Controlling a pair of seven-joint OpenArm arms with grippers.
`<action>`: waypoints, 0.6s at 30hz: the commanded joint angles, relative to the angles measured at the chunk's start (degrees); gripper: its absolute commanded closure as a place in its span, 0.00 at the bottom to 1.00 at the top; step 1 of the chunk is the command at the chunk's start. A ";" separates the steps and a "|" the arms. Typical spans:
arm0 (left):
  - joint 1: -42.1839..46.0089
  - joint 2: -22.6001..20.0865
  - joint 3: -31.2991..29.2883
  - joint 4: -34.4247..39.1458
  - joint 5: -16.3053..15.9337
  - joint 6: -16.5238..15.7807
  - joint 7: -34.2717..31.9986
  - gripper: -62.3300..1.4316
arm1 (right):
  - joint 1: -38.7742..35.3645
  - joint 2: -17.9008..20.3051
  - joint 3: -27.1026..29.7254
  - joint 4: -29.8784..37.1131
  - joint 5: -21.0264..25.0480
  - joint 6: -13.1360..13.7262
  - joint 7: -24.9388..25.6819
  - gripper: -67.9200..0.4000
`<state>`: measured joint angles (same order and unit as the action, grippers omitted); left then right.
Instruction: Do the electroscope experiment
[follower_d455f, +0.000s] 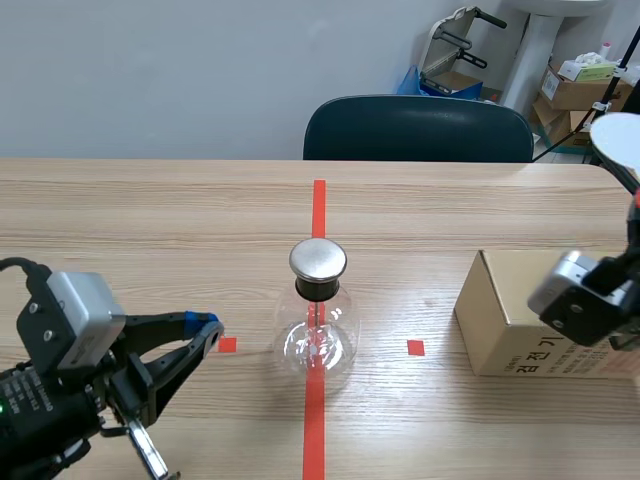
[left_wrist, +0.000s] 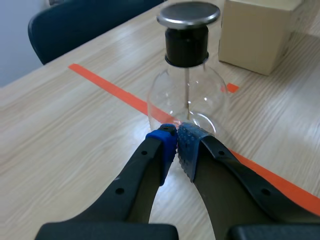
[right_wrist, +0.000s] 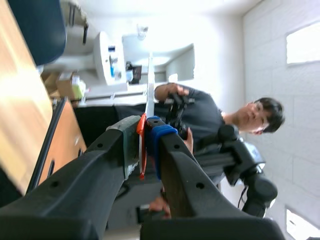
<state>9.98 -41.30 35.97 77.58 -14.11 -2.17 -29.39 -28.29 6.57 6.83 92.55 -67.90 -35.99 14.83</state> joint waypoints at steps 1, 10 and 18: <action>-1.33 -0.39 0.02 -0.24 -0.90 -0.11 -0.94 0.89 | 1.07 0.87 -0.83 0.28 -1.27 -0.57 -1.33 0.97; -5.11 2.36 0.13 -5.57 -2.75 -0.72 -0.33 0.89 | 1.84 0.87 -14.45 0.28 -11.39 -0.72 -15.06 0.97; -9.14 4.57 4.59 -10.45 -2.34 -2.05 -0.33 0.89 | 3.26 0.90 -22.82 -1.01 -15.80 -0.79 -24.06 0.97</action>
<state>1.39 -37.28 40.27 66.37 -16.32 -4.14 -28.91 -25.96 7.29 -16.53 91.72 -83.59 -36.05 -8.78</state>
